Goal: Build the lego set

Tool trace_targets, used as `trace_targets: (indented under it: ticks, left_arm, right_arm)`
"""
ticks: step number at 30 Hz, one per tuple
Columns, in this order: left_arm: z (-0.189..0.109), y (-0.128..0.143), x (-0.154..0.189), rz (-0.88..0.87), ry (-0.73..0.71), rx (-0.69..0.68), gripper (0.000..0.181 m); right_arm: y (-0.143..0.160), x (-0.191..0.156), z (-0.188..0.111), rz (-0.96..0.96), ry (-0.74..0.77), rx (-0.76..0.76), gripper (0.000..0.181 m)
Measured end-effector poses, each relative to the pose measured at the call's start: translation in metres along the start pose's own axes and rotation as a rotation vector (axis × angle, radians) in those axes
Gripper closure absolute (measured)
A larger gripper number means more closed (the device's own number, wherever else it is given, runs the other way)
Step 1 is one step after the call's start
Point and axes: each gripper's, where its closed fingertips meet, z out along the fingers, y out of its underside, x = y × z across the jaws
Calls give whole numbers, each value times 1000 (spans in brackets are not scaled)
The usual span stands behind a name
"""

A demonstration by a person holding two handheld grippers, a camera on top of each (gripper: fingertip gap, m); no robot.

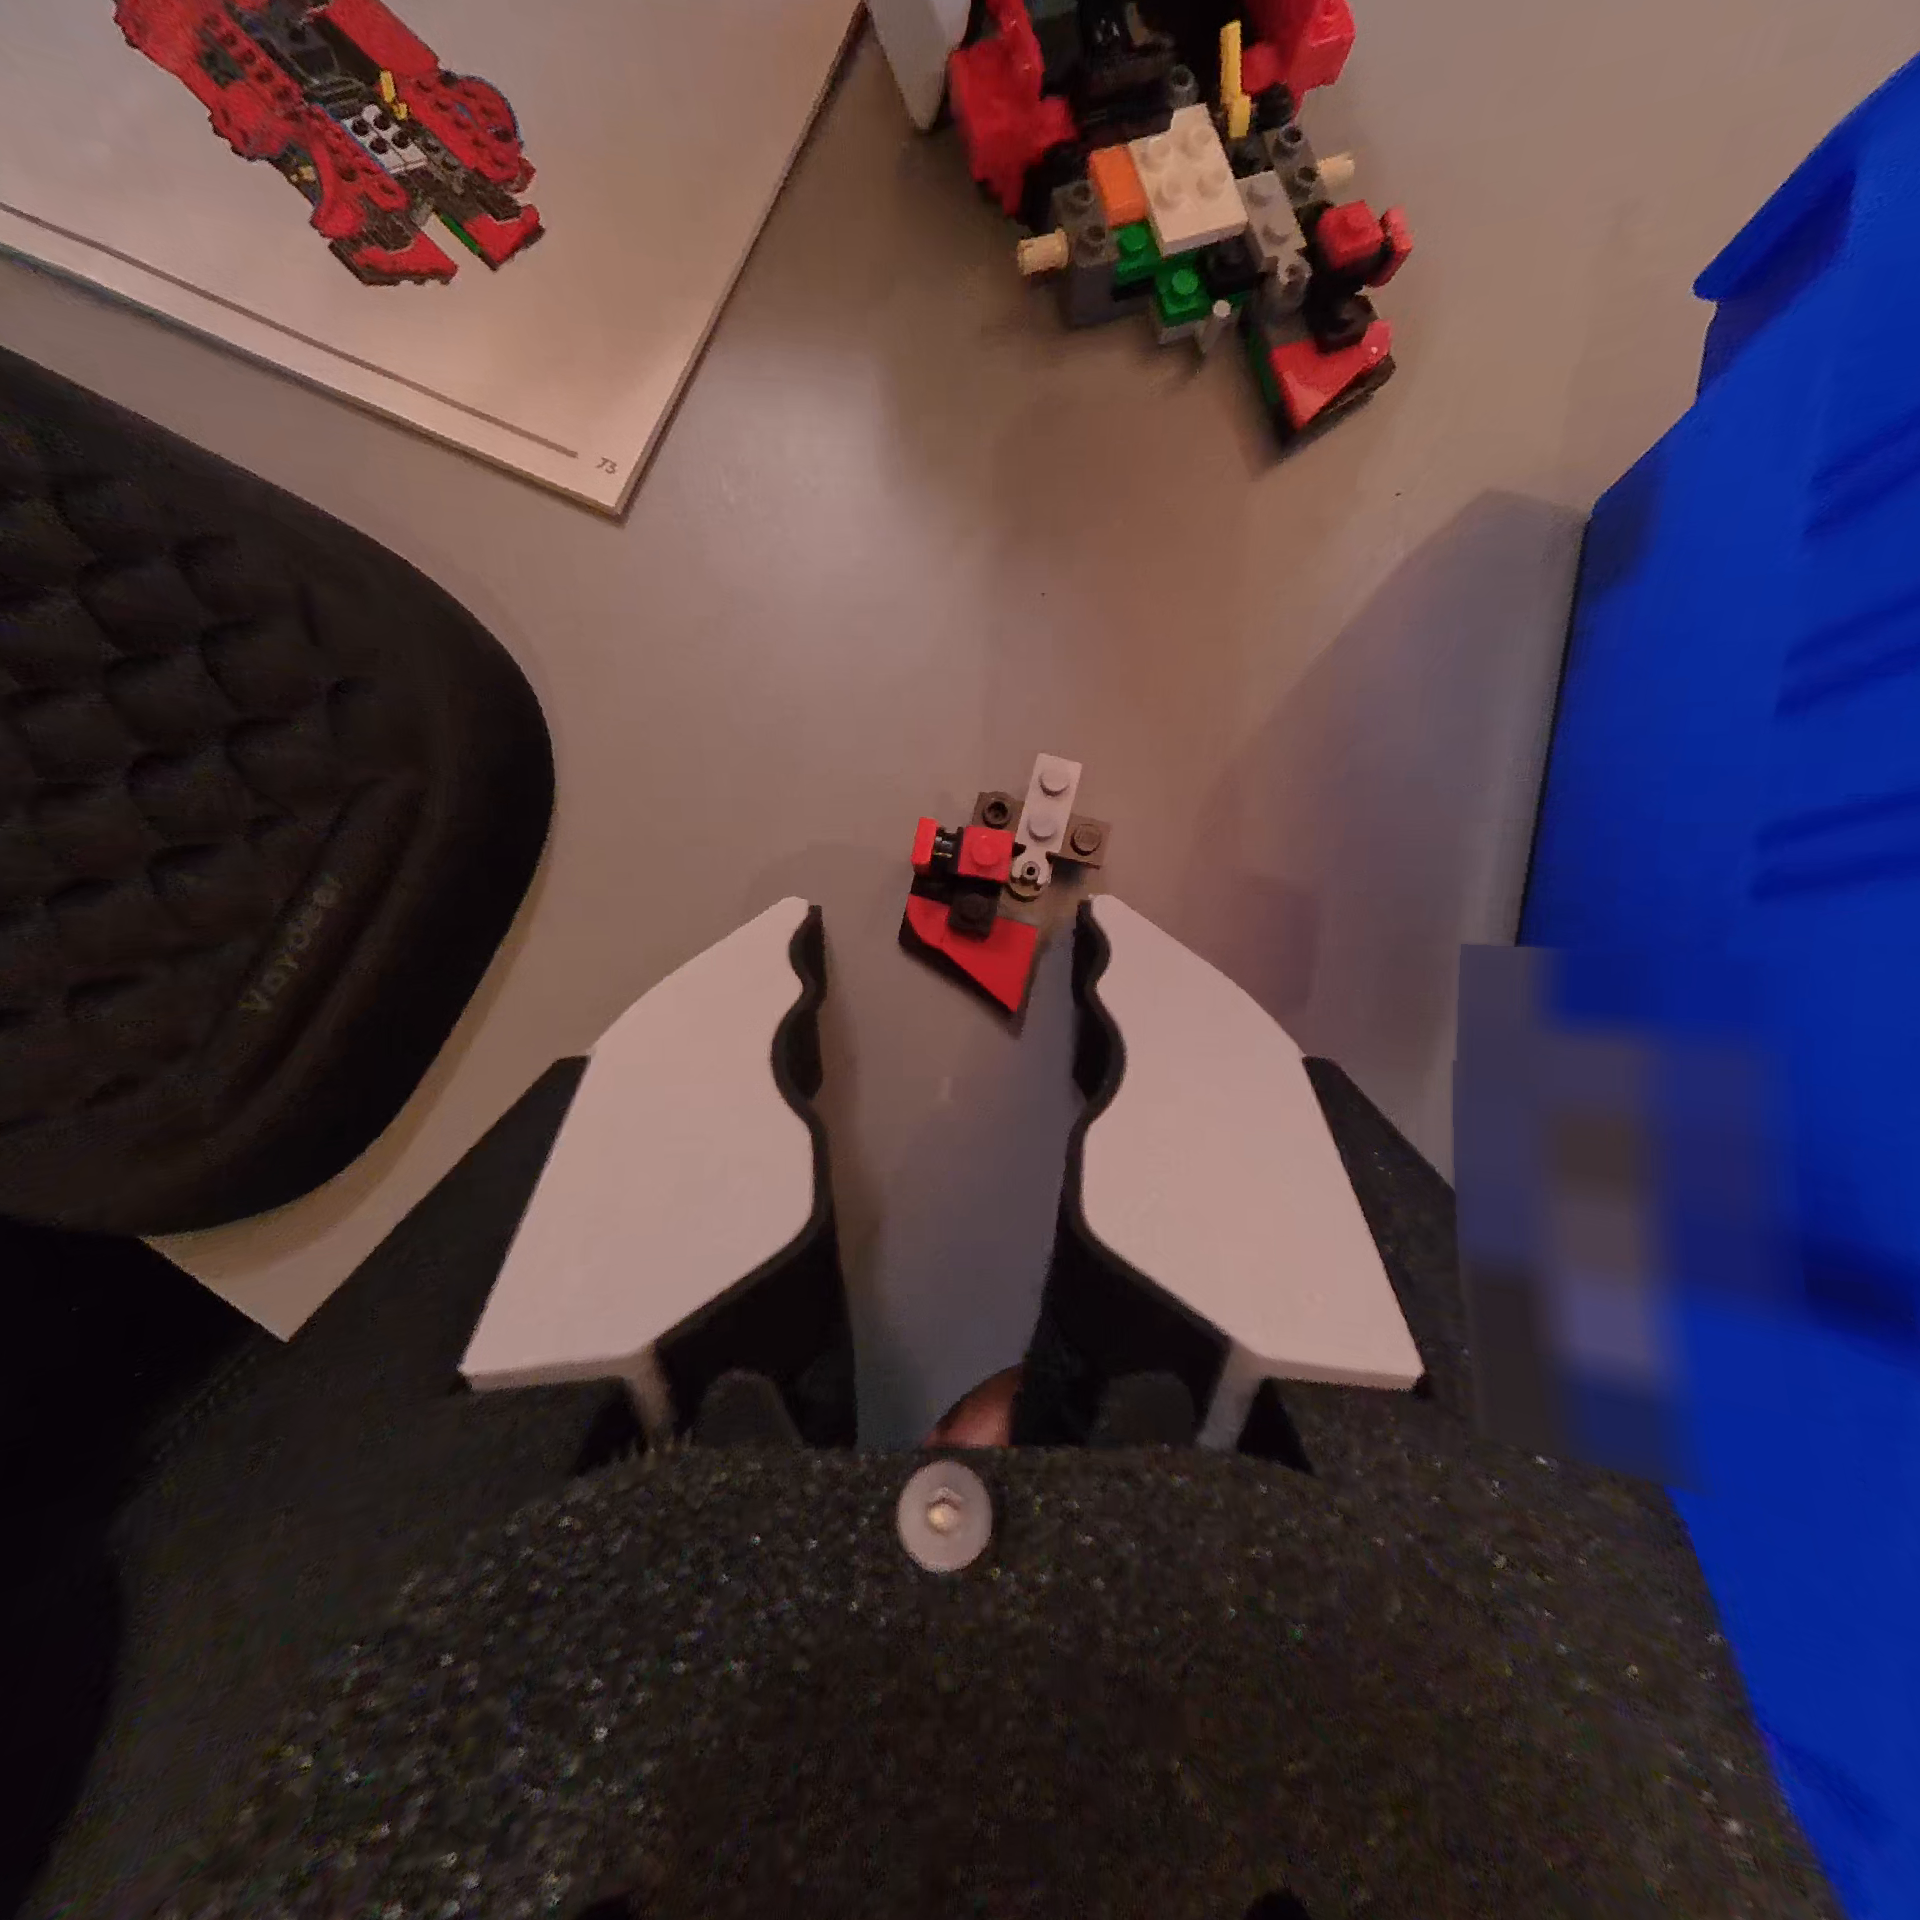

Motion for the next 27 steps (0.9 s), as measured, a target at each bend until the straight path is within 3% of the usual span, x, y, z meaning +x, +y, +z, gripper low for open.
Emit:
trace_targets:
  ticks: [6,15,27]
  left_arm:
    - [-2,-3,6,2,48,38,113]
    - [-4,-13,12,62,50,80,113]
    - [0,-18,22,114,60,59,113]
  right_arm:
    - [-3,2,3,-39,-4,8,156]
    - [-26,10,21,-146,-76,13,156]
    - [-46,15,33,-208,-56,20,149]
